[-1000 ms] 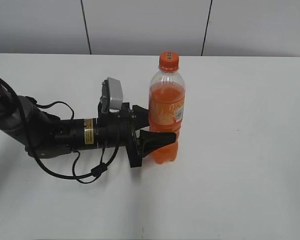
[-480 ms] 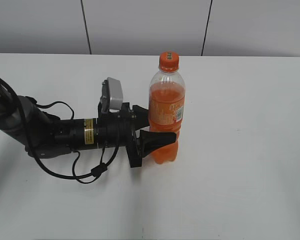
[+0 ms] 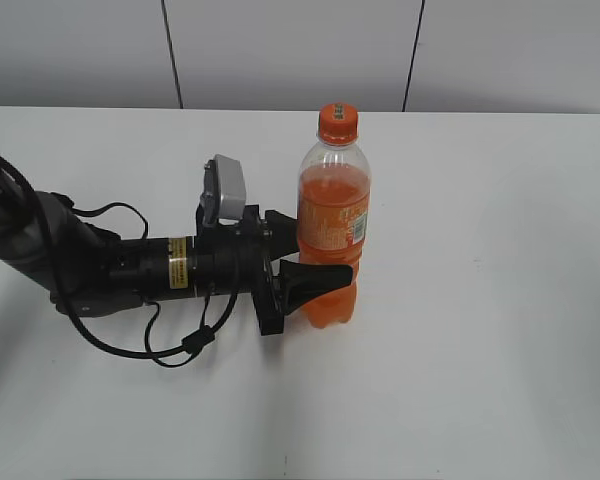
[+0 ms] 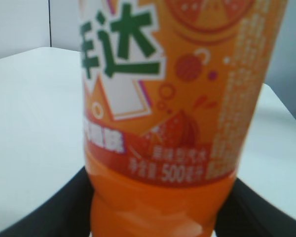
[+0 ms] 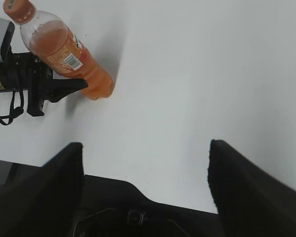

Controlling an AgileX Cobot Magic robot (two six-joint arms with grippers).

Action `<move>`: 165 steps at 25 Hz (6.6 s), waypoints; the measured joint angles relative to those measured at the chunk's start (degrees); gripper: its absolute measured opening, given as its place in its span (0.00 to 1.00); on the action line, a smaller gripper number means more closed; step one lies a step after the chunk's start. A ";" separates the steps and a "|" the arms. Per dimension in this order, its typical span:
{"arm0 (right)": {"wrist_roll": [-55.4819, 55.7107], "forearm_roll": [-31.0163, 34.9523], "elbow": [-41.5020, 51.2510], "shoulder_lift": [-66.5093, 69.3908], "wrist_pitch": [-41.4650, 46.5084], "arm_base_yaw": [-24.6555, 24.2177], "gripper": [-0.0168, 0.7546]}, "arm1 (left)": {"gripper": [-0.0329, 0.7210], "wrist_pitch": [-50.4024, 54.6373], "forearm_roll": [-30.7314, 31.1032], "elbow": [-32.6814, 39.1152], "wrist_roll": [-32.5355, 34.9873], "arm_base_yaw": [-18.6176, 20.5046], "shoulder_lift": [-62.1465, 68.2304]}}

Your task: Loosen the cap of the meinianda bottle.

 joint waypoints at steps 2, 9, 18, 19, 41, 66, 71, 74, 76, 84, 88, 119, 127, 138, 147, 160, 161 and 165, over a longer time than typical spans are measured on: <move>-0.03 0.67 -3.67 7.01 1.12 0.00 0.78 | 0.59 0.00 0.00 0.00 0.00 0.00 0.00; -0.02 4.44 -12.08 24.98 3.12 0.00 0.78 | 0.59 -0.11 0.00 0.00 0.00 0.00 0.00; 2.05 1.65 -22.29 37.54 3.37 9.02 0.78 | 0.59 -0.11 0.12 0.00 1.31 0.00 0.00; 3.05 0.33 -23.39 38.72 3.43 10.94 0.78 | 0.59 -0.05 0.17 0.00 1.53 0.00 0.00; 9.27 -6.43 -42.15 62.55 3.32 30.83 0.78 | 0.59 0.20 0.13 0.00 4.36 -0.11 0.00; 12.41 -12.61 -42.31 64.72 -0.85 34.32 0.78 | 0.59 0.37 -0.15 0.00 4.43 -0.29 0.00; 12.30 -13.30 -42.43 65.33 -1.40 34.39 0.78 | 0.59 0.37 -0.21 0.00 4.53 -0.29 0.00; 12.30 -13.41 -42.90 65.33 -1.40 34.43 0.78 | 0.59 0.42 -0.21 0.00 4.53 -0.29 0.00; 12.30 -13.41 -43.19 65.33 -1.40 34.43 0.75 | 0.59 0.42 -0.21 0.00 4.53 -0.29 0.00; 12.23 -13.41 -43.29 65.33 1.53 34.43 0.61 | 0.59 0.42 -0.26 0.00 4.53 -0.29 0.00; 12.23 -13.25 -43.29 65.33 1.00 34.43 0.60 | 0.59 0.42 -0.26 0.00 4.53 -0.29 0.00; 11.98 -12.56 -43.29 65.85 -0.86 34.43 0.48 | 0.59 0.42 -0.26 0.00 4.58 -0.29 0.00; 3.99 -12.83 -43.49 65.85 0.77 34.43 0.37 | 0.59 0.48 -0.26 0.00 4.80 -0.39 0.00; -29.37 -11.50 -43.64 65.85 2.11 34.43 0.37 | 0.58 0.43 0.38 0.00 5.33 -0.39 0.00; -60.49 -11.08 -43.69 65.70 2.85 34.43 0.37 | 0.58 0.37 0.80 0.00 5.44 -0.39 0.00; -78.66 -11.02 -43.75 65.58 3.25 34.43 0.37 | 0.58 0.37 0.91 0.00 5.44 -0.39 0.00; -78.54 -11.02 -43.75 65.58 3.25 34.43 0.37 | 0.58 0.37 0.91 0.00 5.44 -0.39 0.00; -75.64 -11.02 -43.75 65.58 3.09 34.43 0.40 | 0.58 0.37 0.91 0.00 5.44 -0.39 0.00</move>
